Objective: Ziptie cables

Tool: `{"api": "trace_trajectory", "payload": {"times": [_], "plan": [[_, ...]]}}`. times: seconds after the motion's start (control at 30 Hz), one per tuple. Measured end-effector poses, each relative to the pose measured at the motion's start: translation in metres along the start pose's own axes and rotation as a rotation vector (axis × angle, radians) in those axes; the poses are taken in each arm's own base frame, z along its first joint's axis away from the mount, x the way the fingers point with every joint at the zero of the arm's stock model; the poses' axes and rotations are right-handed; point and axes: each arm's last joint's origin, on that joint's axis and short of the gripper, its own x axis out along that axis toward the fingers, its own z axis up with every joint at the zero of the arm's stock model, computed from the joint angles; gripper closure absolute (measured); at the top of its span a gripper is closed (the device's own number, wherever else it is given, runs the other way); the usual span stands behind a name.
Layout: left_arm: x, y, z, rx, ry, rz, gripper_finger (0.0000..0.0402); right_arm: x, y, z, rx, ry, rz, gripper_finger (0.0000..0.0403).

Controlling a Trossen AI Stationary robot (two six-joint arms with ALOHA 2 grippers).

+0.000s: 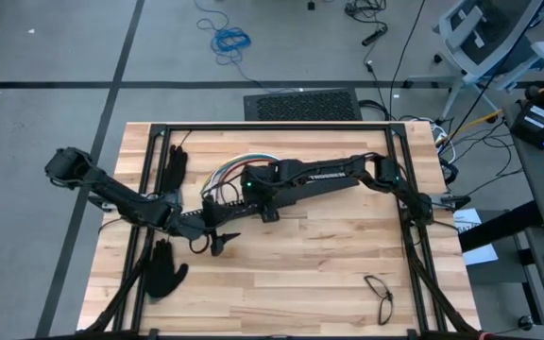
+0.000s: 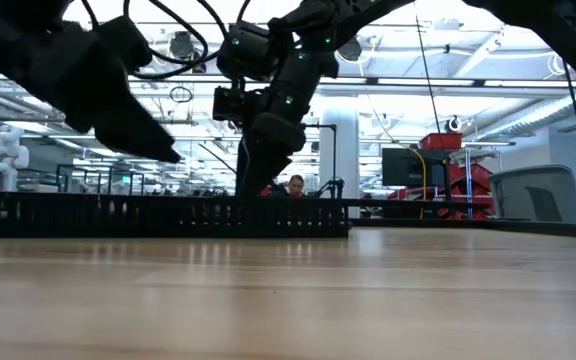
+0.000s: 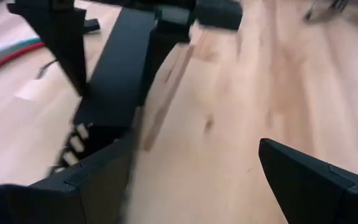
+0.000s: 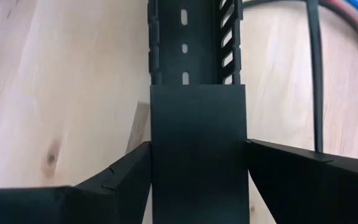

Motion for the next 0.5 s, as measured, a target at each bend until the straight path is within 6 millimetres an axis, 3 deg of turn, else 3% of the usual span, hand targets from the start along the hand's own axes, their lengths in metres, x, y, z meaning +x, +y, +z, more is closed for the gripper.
{"api": "trace_trajectory", "payload": {"times": [0.13,0.5], "plan": [[0.002,0.006,-0.005,0.066,0.052,0.042,0.0056,0.000,0.001,-0.003,0.002,0.027,0.012,0.0165],[0.005,0.010,0.000,-0.070,0.024,0.053,0.0056,0.000,0.000,0.009,-0.010,-0.112,0.036,0.0165]]}}
